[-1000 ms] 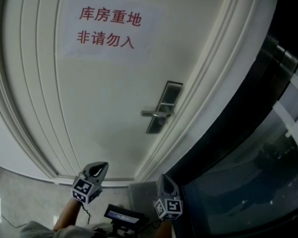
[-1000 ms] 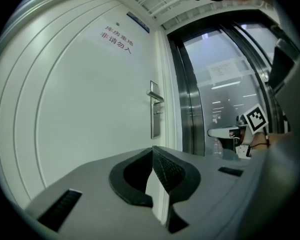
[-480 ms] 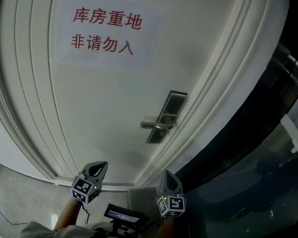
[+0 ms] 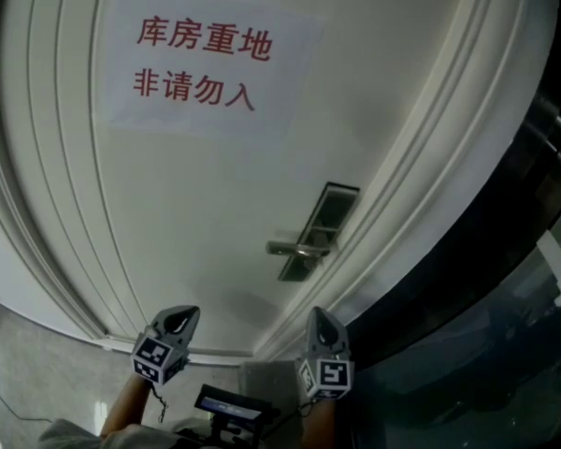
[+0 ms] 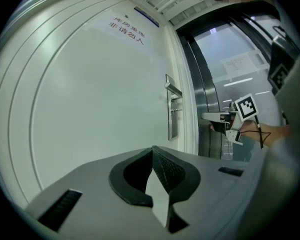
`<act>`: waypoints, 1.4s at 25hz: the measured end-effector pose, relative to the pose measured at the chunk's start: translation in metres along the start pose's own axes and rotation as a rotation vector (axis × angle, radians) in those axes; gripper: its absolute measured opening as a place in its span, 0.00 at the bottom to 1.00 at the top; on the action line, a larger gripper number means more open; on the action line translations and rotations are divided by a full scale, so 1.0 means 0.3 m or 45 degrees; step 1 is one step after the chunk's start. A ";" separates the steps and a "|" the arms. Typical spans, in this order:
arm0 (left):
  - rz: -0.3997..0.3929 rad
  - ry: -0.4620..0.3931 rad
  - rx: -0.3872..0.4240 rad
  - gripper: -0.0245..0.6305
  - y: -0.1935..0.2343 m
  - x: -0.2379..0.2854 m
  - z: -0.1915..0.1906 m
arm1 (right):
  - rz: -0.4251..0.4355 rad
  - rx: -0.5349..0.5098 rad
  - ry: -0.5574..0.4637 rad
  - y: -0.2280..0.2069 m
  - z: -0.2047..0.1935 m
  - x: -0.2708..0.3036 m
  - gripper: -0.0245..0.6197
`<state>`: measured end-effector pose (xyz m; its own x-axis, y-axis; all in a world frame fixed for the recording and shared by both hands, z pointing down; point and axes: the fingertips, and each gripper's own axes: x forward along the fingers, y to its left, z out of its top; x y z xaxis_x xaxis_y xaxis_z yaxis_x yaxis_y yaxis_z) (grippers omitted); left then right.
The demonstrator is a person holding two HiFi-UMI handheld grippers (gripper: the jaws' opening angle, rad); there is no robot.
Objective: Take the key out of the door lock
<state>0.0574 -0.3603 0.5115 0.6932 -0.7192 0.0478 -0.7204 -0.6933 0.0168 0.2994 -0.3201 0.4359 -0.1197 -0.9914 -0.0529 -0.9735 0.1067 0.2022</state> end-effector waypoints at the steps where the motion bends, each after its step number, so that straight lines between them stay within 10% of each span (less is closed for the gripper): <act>1: 0.005 0.001 -0.001 0.05 0.005 0.001 0.000 | -0.005 -0.025 -0.007 -0.004 0.012 0.017 0.05; 35: 0.113 0.015 -0.063 0.05 0.136 0.003 -0.041 | 0.033 -0.688 0.084 -0.001 0.091 0.312 0.27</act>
<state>0.0284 -0.3886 0.5245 0.6263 -0.7770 0.0632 -0.7795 -0.6234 0.0616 0.2831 -0.4110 0.4042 -0.1134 -0.9934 0.0166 -0.7295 0.0946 0.6774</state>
